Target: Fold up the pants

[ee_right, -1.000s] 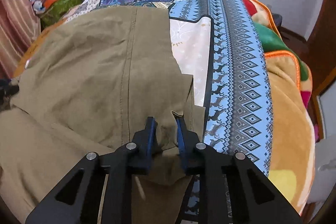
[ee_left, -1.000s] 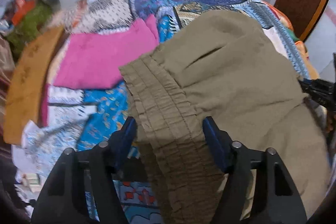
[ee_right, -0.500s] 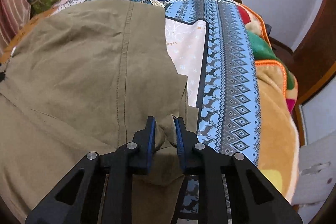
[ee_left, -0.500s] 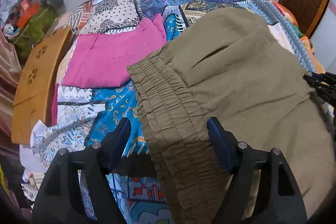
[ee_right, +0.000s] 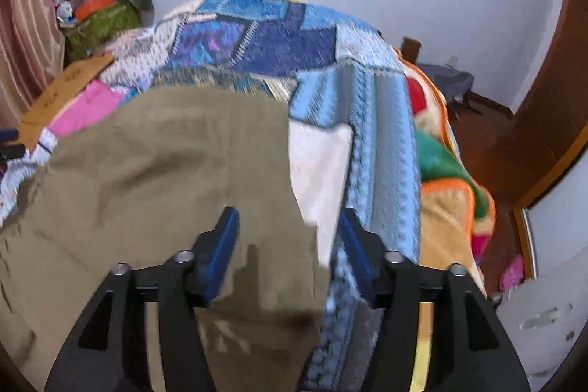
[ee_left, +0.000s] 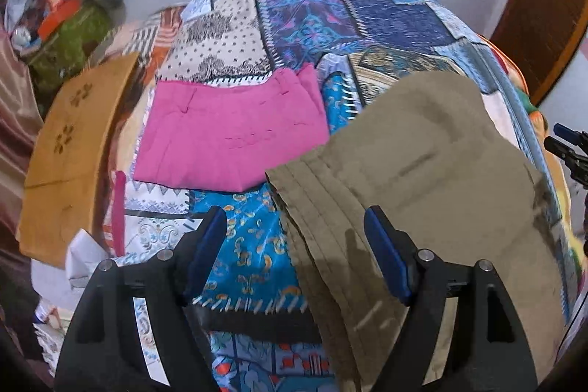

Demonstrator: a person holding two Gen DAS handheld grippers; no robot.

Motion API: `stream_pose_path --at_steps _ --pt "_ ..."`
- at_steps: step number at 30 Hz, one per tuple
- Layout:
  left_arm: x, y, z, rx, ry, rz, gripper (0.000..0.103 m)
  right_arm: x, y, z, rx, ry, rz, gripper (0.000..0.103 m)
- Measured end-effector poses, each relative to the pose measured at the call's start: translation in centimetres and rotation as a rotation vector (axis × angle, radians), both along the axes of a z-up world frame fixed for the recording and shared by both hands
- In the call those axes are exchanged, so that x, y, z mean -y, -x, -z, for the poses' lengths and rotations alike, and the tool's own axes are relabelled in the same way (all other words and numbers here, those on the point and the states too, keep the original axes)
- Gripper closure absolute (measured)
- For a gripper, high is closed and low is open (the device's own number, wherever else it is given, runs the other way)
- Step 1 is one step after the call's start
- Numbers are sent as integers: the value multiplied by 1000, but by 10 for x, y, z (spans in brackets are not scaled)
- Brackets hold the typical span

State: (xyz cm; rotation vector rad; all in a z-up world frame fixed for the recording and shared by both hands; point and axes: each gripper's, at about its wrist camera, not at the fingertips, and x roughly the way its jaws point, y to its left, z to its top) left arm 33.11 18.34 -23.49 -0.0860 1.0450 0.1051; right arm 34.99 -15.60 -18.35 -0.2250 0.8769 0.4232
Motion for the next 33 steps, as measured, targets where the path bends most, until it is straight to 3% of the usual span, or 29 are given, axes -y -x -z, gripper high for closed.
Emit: stream_pose_path --at_steps 2,7,16,20,23,25,26,27,30,33 --pt "-7 -10 8 -19 30 -17 26 -9 -14 1 24 2 5 25" --pt "-18 -36 29 -42 83 -37 26 -26 -52 14 45 25 11 25" --pt "-18 -69 62 -90 118 -18 26 -53 -118 41 -9 -46 -6 26" --pt "-19 -70 73 -89 154 -27 26 -60 -141 58 -63 -42 15 47" --pt "-23 -70 75 -79 195 -40 27 -59 -145 65 -79 -93 34 53" --pt "-26 -71 76 -77 238 -39 35 -61 -142 65 -72 -104 25 67" --pt "-27 -70 76 -77 257 -39 38 -62 -139 65 -71 -105 19 81" --pt "-27 -70 75 -71 259 -49 40 -64 -138 64 -75 -100 13 89" --pt "-26 -67 70 -51 252 -58 47 -68 -132 61 -47 -44 13 95" --pt "-22 -64 58 -29 196 -54 50 -67 -127 53 -15 -13 22 98"
